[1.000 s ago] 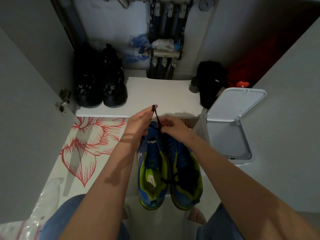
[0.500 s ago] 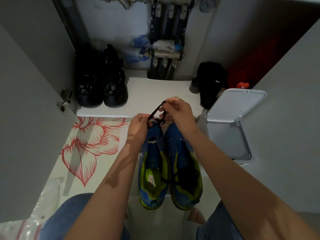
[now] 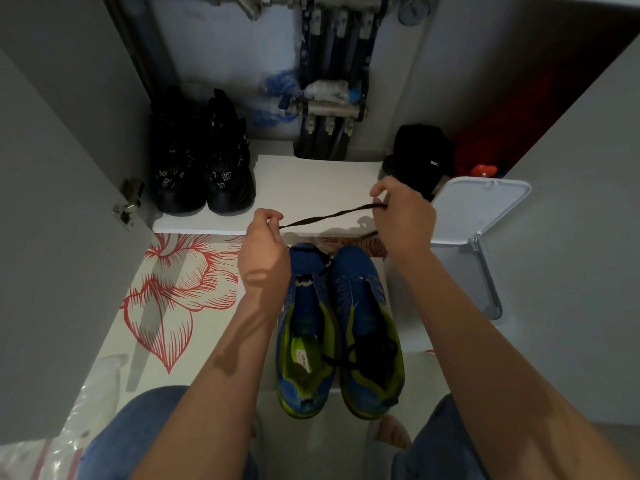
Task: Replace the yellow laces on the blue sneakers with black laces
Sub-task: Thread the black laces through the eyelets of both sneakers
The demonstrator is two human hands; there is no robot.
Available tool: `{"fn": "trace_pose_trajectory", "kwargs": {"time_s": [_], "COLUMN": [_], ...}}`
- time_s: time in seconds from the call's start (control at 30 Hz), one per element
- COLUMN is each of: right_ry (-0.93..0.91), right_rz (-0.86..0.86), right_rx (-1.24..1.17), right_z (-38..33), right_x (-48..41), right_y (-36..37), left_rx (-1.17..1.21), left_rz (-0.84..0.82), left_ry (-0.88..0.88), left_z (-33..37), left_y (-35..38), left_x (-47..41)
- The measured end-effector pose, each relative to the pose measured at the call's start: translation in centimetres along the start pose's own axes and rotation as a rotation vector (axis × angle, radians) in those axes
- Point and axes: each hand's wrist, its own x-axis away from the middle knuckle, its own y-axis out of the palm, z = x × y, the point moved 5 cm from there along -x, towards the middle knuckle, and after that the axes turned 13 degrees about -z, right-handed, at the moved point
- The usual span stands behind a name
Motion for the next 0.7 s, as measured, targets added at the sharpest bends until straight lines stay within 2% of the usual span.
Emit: {"fn": "trace_pose_trajectory", "kwargs": {"time_s": [0.1, 0.2, 0.3, 0.4, 0.53, 0.7], "right_ry": [0.13, 0.21, 0.168, -0.033, -0.147, -0.242], "right_rz": [0.116, 0.072, -0.249, -0.604, -0.708, -0.891], "right_rx": [-0.038, -0.258, -0.279, -0.214, -0.526, -0.55], "right_z": [1.7, 3.0, 3.0, 1.3, -1.1, -3.3], "right_x": [0.3, 0.0, -0.5, 0.2, 0.9, 2.2], "right_y": [-0.7, -0.3, 1.7, 4.0, 4.8, 6.0], "left_rx": [0.105, 0.187, 0.269, 0.369, 0.414, 0.474], "left_rz": [0.083, 0.132, 0.089, -0.066, -0.086, -0.229], "left_ry": [-0.006, 0.002, 0.077, 0.167, 0.15, 0.156], "left_z": [-0.1, 0.2, 1.4, 2.9, 3.0, 3.6], "left_y": [-0.7, -1.5, -1.6, -1.4, -1.7, -1.2], "left_x": [-0.3, -0.5, -0.4, -0.3, -0.3, -0.3]}}
